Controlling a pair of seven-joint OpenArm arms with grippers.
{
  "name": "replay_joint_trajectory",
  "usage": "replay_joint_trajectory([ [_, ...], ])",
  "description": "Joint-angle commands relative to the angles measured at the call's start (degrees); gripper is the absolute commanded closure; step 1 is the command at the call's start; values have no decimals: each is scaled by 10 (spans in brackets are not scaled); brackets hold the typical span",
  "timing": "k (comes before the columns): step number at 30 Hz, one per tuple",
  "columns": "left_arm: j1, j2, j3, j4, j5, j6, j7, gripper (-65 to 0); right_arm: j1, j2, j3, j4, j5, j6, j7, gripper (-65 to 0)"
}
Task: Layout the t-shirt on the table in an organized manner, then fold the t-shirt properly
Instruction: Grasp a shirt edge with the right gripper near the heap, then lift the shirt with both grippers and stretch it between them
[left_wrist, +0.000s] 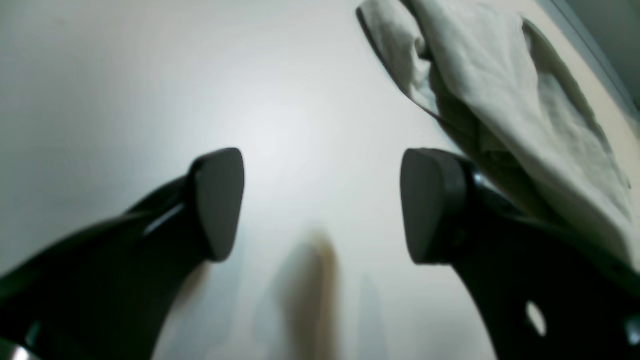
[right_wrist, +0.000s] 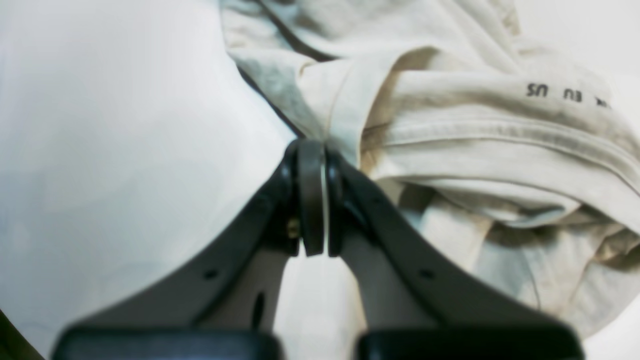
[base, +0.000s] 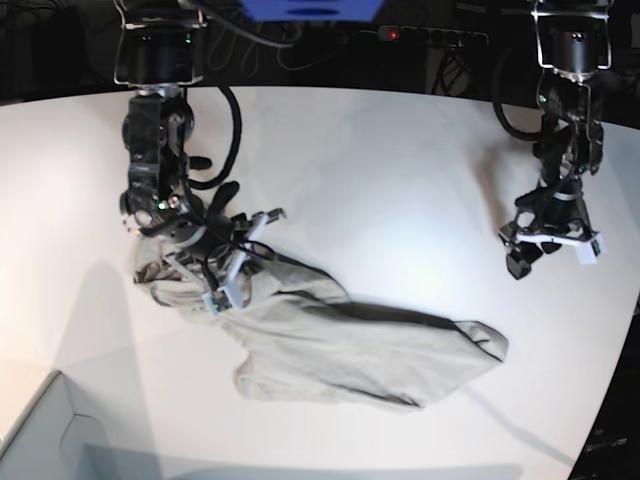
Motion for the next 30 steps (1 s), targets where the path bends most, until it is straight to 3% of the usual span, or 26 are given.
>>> replay_joint_trajectory([
  [1, -7, -9, -1, 14, -2, -7, -15, -472, 10, -1, 2, 8, 8, 10, -1, -60],
  [6, -3, -11, -2, 23, -2, -7, -15, -472, 23, 0, 2, 8, 8, 10, -22, -236],
  [9, -4, -10, -1, 23, -2, -7, -15, -472, 26, 0, 2, 8, 8, 10, -17, -284],
  [22, -5, -7, -2, 19, -1, -7, -15, -472, 95, 1, 1, -128, 8, 11, -10, -290],
  [24, -6, -7, -2, 18, -1, -7, -15, -472, 93, 1, -2, -128, 8, 12, -6, -254],
  [25, -7, -7, -2, 17, -1, -7, -15, -472, 92, 1, -2, -128, 8, 13, -9, -200],
  [27, -14, -7, -2, 16, -1, -7, -16, -472, 82, 2, 0, -126, 8, 13, -10, -28],
  [28, -22, -7, -1, 15, -1, -7, -16, -472, 77, 4, 0, -122, 8, 13, -10, 0],
  [30, -37, -7, 1, 5, -1, -7, -16, -472, 56, 19, 1, -85, 8, 13, -11, -9],
])
